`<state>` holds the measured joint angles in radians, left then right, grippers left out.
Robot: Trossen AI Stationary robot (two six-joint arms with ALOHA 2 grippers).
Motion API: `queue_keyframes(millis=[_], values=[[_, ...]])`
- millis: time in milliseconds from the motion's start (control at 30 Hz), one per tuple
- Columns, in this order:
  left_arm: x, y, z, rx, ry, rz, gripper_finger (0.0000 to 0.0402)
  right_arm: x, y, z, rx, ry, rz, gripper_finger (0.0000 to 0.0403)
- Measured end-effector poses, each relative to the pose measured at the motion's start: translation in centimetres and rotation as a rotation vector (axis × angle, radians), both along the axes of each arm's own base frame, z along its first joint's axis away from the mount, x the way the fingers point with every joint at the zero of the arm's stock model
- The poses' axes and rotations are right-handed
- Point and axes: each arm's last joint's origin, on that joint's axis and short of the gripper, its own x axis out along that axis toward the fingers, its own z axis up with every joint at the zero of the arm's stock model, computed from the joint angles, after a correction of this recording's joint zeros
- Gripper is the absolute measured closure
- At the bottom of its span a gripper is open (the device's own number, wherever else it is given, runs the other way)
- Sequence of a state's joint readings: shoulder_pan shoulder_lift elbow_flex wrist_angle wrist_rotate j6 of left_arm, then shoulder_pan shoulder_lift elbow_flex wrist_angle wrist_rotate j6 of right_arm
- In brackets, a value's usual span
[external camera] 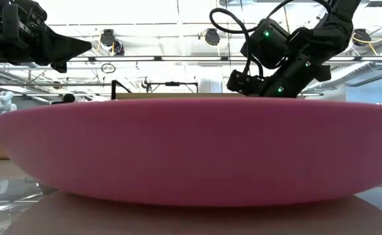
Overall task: Place and stack plates onto a shelf
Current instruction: Put the light pink plate on the shelf
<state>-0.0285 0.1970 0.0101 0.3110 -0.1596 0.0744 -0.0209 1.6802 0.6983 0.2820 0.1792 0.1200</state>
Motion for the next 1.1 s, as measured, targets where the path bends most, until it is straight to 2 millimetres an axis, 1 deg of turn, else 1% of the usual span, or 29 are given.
queue_keyframes(millis=[233,500,933,1100], values=[[0.0,0.0,0.0,0.000,0.000,0.000,0.0400,0.0,0.0,0.0,-0.002,-0.001,-0.002,0.0284],[0.0,0.0,0.0,0.000,0.000,0.000,0.0400,0.0,0.0,0.0,-0.003,-0.002,-0.002,0.0324],[0.0,0.0,0.0,0.000,0.000,0.000,0.0400,-0.1,-1.3,0.1,-0.005,-0.006,-0.049,0.0392],[0.0,0.0,0.0,0.000,0.000,0.000,0.0400,-0.1,-1.6,0.1,-0.004,-0.007,-0.061,0.0397]])
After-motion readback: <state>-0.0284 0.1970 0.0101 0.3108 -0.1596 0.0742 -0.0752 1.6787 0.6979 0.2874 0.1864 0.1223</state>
